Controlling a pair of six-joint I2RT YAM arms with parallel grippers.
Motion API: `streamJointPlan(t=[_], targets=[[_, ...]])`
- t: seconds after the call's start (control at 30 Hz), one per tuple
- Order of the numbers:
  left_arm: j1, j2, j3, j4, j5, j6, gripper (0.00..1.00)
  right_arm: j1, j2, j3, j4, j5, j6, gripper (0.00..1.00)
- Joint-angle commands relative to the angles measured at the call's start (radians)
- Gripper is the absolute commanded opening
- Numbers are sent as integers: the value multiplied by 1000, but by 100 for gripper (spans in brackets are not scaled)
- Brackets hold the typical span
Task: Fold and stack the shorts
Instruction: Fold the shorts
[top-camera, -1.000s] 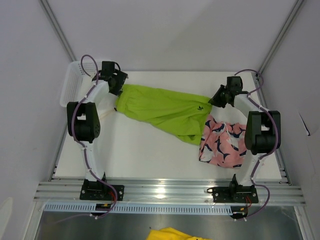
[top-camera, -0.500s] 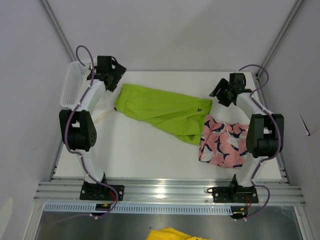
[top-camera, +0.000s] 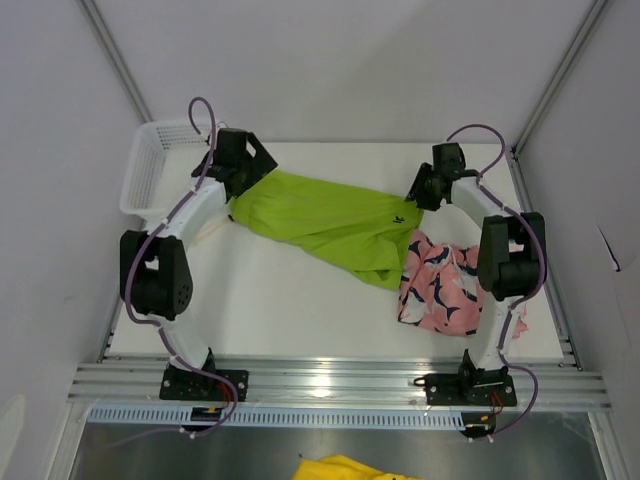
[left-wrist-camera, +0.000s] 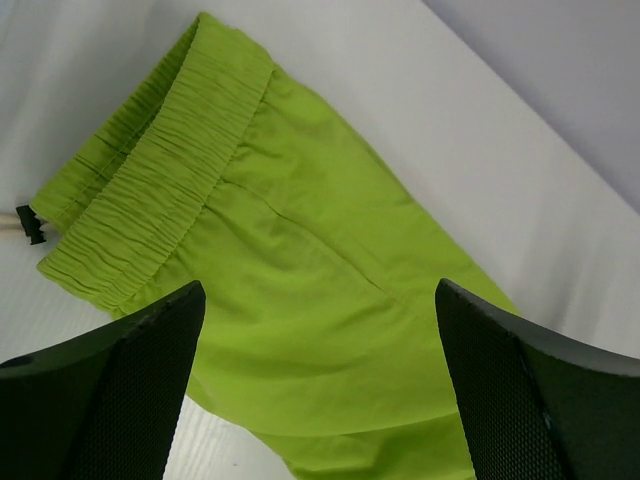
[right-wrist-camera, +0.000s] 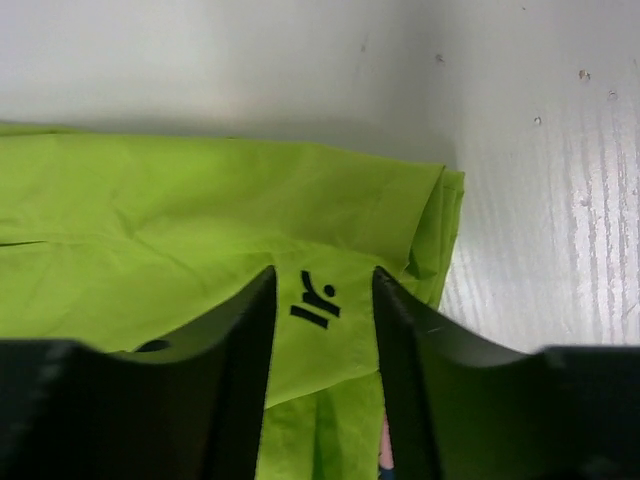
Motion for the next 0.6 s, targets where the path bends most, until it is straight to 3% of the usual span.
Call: streamJointPlan(t=[0.0, 0.2, 0.37, 0.57], targets=[[5, 33, -33, 72, 35, 48, 97, 0, 45, 45, -37, 32, -5, 41], [5, 105, -65, 154, 112, 42, 95, 5, 142, 104, -78, 64, 4, 15], [5, 127, -76, 173, 116, 34, 89, -8, 185, 134, -86, 67, 23, 14], [5, 142, -125, 225, 74, 5, 67, -6, 262, 231, -143, 29, 7, 21]])
